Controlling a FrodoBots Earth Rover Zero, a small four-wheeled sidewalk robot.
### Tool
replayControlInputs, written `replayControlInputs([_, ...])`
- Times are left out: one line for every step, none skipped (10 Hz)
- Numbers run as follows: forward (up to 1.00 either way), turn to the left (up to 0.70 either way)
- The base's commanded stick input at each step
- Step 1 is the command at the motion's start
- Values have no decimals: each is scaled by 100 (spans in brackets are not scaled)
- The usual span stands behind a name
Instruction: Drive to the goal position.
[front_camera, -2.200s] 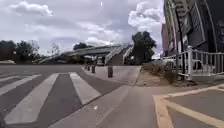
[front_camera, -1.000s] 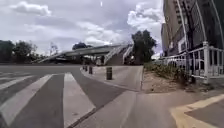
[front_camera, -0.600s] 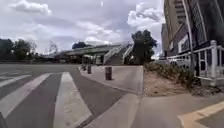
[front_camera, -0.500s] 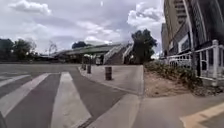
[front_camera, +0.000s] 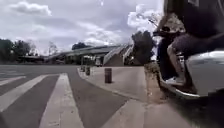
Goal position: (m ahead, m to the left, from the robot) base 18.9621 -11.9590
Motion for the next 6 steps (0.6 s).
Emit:
replayControlInputs([45, 0])
replayControlInputs([45, 0])
replayControlInputs([45, 0])
replayControlInputs([45, 0])
replayControlInputs([45, 0])
replayControlInputs([45, 0])
